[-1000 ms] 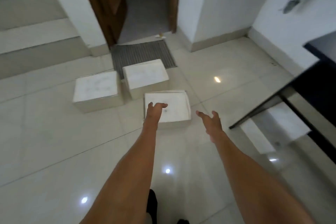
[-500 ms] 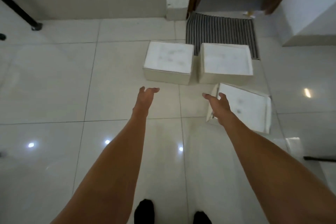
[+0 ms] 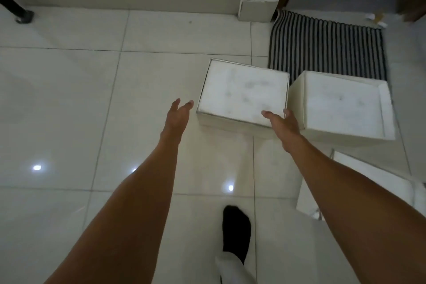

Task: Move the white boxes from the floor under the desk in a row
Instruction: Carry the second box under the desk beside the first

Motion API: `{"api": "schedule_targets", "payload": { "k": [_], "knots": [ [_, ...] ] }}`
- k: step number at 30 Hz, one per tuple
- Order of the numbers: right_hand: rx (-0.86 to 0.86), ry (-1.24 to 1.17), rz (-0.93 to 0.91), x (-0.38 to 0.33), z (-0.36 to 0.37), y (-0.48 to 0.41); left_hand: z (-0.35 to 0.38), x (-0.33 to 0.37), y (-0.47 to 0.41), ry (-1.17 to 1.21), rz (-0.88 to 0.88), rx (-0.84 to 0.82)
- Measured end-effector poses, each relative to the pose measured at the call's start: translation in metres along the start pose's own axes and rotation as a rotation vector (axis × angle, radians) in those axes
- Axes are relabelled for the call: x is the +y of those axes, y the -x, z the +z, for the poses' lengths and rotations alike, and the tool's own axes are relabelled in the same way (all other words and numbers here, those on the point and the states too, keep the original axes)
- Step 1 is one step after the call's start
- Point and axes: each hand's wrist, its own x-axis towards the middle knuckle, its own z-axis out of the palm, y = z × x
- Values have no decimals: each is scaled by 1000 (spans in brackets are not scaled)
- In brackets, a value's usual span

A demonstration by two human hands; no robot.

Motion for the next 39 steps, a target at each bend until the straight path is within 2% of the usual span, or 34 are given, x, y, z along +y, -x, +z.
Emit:
{"api": "schedule_targets", "payload": {
  "k": [4, 7, 14, 18, 21, 27, 31, 35, 39],
  "knots": [
    [146, 24, -16, -18, 13, -56, 26, 22, -60, -51, 24, 21],
    [192, 35, -18, -28, 19, -87, 41, 36, -95, -104, 28, 14],
    [108, -72, 94, -32, 24, -121, 62, 32, -125, -180, -22, -116],
    [53, -88, 97, -33, 19, -122, 76, 27, -119, -164, -59, -31],
    [26, -123, 88, -32, 16, -106, 67, 27, -107, -116, -59, -33],
    [13, -131, 135, -29, -18, -6, 28, 61, -18, -185, 34, -55],
    [11, -201, 157, -28, -64, 69, 13, 86, 60, -298, 30, -93],
    [47, -249, 143, -12, -132, 142, 26, 87, 144, -320, 46, -155],
    [173, -281, 165, 29, -212, 214, 64, 66, 231, -343, 86, -284]
  ]
}}
